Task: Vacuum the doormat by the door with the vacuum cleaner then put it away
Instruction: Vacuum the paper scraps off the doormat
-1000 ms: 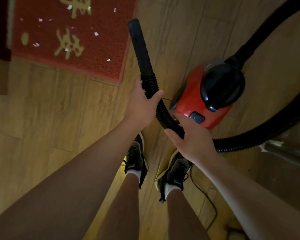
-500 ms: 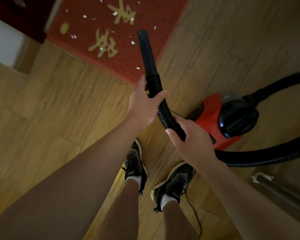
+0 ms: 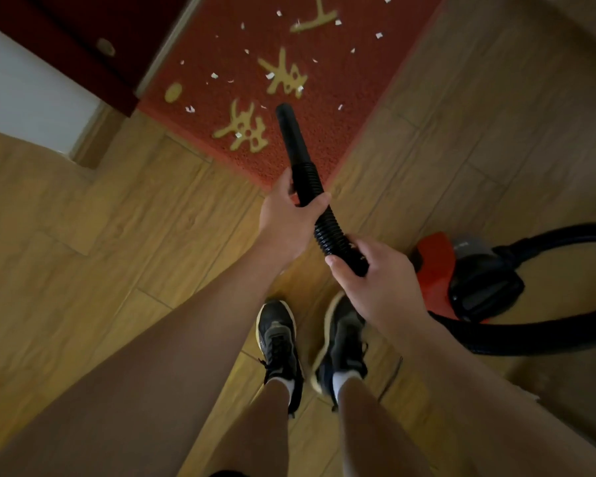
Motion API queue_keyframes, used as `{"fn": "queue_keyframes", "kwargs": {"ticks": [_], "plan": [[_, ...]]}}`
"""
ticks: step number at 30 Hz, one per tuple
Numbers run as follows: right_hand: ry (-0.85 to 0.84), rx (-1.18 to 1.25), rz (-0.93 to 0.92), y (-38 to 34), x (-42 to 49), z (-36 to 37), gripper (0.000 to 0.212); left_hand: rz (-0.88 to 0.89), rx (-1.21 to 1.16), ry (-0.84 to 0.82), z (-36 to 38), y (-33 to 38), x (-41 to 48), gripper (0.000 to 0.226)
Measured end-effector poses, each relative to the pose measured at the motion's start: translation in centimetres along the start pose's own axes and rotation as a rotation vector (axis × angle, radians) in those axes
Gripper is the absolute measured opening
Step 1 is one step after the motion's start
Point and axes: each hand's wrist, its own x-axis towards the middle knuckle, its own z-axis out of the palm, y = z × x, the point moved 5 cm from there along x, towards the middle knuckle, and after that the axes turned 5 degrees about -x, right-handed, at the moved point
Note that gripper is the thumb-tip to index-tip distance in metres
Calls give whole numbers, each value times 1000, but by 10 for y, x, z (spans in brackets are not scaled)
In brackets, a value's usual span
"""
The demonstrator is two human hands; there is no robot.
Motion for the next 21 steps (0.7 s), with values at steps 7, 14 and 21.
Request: {"fn": "queue_keyframes", "kwargs": {"ticks": [7,14,21], "plan": [[-15,35,-28,-12,41,-1,46,-63,11,6,-3,1,29,49],[-104,13,-47,-9,80,-6,55,-162,-13,49,1,-7,62,58],[-220,38,24,0,107,-18,53,-239,-12,56,16,-1,84,64]]}}
